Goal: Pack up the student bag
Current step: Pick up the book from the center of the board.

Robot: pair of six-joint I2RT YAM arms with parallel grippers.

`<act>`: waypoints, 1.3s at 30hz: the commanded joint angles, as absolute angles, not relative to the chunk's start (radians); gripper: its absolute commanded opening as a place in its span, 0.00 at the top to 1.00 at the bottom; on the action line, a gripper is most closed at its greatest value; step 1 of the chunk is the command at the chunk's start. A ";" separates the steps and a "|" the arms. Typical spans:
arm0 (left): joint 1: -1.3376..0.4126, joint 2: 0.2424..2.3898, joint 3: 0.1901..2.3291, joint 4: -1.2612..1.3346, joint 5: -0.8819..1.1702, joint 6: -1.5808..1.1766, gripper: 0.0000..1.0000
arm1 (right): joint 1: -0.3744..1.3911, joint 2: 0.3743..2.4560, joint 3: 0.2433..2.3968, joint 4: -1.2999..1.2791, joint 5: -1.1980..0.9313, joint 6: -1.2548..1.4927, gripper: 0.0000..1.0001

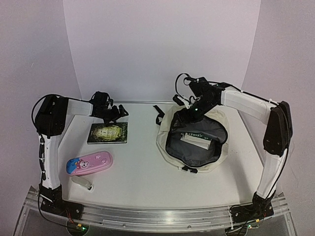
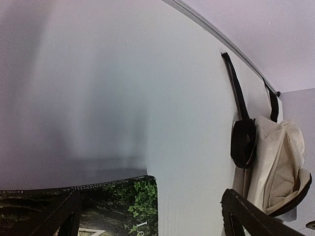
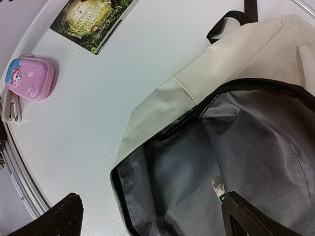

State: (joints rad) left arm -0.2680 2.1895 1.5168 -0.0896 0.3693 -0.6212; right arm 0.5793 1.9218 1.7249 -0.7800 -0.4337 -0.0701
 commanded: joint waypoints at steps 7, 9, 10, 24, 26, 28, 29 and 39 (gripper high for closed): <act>-0.156 1.884 1.279 -0.225 0.382 -0.633 0.00 | 0.663 2.062 1.893 -0.721 -0.463 0.064 0.03; -0.126 1.825 1.221 -0.228 0.358 -0.631 0.00 | 0.685 2.095 1.941 -0.697 -0.478 0.103 0.03; -0.109 1.808 1.188 -0.227 0.355 -0.633 0.00 | 0.696 2.116 1.963 -0.686 -0.481 0.127 0.03; -0.055 1.765 0.992 -0.176 0.297 -0.663 0.00 | 0.778 2.389 2.167 -0.503 -0.424 0.310 0.12; -0.054 1.795 1.012 -0.184 0.291 -0.644 0.00 | 0.778 2.423 2.177 -0.478 -0.405 0.319 0.13; -0.055 1.819 1.028 -0.204 0.268 -0.629 0.00 | 0.778 2.459 2.203 -0.470 -0.388 0.323 0.13; -0.055 1.823 1.032 -0.212 0.249 -0.622 0.00 | 0.778 2.478 2.217 -0.468 -0.383 0.327 0.14; -0.037 1.822 1.057 -0.258 0.139 -0.577 0.00 | 0.778 2.604 2.305 -0.459 -0.344 0.381 0.18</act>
State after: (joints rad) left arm -0.0564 1.7896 1.0228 -0.1898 0.2315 -0.6186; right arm 0.7778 2.5660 2.2431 -0.4986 -0.3888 0.3516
